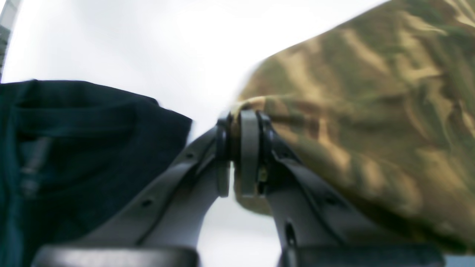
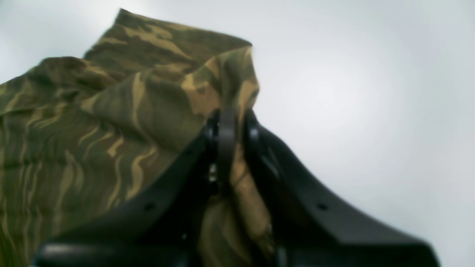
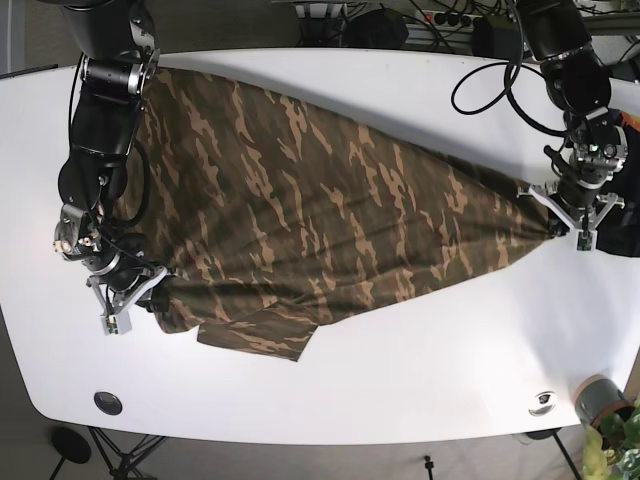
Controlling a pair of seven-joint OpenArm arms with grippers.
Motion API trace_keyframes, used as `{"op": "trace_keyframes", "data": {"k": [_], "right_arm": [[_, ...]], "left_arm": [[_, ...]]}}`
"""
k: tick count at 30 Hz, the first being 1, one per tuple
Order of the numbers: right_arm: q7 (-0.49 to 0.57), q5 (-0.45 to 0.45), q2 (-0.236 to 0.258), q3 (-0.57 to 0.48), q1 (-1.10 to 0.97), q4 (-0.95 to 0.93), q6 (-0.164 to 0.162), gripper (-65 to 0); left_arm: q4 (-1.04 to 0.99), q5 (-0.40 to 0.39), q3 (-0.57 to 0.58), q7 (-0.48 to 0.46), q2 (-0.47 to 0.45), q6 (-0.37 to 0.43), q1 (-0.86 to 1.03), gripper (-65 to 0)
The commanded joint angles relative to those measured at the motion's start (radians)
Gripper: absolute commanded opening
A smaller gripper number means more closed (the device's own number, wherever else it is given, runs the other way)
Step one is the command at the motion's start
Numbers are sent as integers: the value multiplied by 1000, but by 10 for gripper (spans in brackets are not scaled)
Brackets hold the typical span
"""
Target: Fold the T-shirt properly
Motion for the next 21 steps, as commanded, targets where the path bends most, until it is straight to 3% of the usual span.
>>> {"op": "trace_keyframes", "data": {"k": [1,10,12,21], "right_arm": [[-21,13,40,27,32,78,6,-628],[-78,10,64,30,102,161,0,-628],[-110,10,92,27,145,155,0,-628],[-143,9,133,23,346,130,0,-628]], "left_arm": [[9,-11,-3,8,-18,7,-56,-626],[-94,-9,103,48,2,5,-292,-626],[-122,-9,131,48,2,5,-352,-626],[-290,-9,238,42,2,7,-602,-626]]}}
